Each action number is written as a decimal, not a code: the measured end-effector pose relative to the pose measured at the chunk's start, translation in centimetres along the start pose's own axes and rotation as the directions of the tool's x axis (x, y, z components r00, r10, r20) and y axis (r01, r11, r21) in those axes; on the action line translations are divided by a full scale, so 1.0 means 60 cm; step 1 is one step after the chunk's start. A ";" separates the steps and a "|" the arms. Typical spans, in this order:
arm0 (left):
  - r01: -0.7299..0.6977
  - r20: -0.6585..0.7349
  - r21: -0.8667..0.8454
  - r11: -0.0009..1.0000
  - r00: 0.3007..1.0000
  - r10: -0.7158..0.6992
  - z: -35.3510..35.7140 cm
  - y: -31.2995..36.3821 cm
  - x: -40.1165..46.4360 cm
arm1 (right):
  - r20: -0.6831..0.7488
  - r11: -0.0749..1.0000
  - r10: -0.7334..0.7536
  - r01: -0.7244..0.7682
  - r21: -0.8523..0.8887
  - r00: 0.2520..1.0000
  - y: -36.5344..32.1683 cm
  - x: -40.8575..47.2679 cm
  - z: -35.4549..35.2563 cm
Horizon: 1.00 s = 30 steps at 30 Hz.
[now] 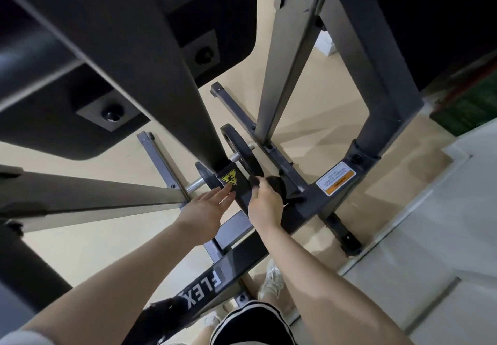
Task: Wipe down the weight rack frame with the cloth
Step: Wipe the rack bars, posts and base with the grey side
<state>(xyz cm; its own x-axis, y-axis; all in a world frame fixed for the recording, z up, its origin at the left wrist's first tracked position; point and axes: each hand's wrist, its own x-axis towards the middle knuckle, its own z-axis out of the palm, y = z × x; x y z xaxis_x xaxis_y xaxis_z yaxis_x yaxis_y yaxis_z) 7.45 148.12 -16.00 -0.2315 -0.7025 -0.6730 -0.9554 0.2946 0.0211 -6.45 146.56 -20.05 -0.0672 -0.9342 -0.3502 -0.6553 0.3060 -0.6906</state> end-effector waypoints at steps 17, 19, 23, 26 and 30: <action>0.000 0.028 -0.076 0.997 1.000 0.002 -0.010 -0.017 -0.001 | 0.196 0.926 -0.371 0.347 0.147 0.908 0.007 0.035 0.012; -0.008 0.037 -0.101 0.995 0.999 0.012 -0.013 -0.015 -0.002 | 0.261 0.884 -0.401 0.446 -0.143 0.878 0.053 0.002 0.019; 0.011 -0.077 -0.167 0.986 0.997 -0.025 -0.032 -0.033 -0.013 | 0.315 0.716 -0.460 0.556 -0.421 0.830 0.060 -0.009 0.018; 0.060 -0.160 -0.195 0.979 0.983 -0.092 -0.026 -0.047 -0.024 | 0.358 0.595 -0.576 0.678 -0.432 0.735 0.031 0.029 0.006; 0.043 -0.166 -0.161 0.986 0.984 -0.070 -0.020 -0.036 -0.021 | 0.498 0.608 -0.495 0.694 -0.386 0.712 0.043 0.024 -0.020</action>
<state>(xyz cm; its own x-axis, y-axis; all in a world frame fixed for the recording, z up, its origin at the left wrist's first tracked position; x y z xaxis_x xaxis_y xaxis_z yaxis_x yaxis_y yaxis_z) 9.56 147.58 -14.33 -0.1909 -0.8192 -0.5408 -0.9816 0.1559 0.1103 -9.16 145.77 -21.57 0.6516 -0.7252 -0.2224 -0.7356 -0.5326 -0.4186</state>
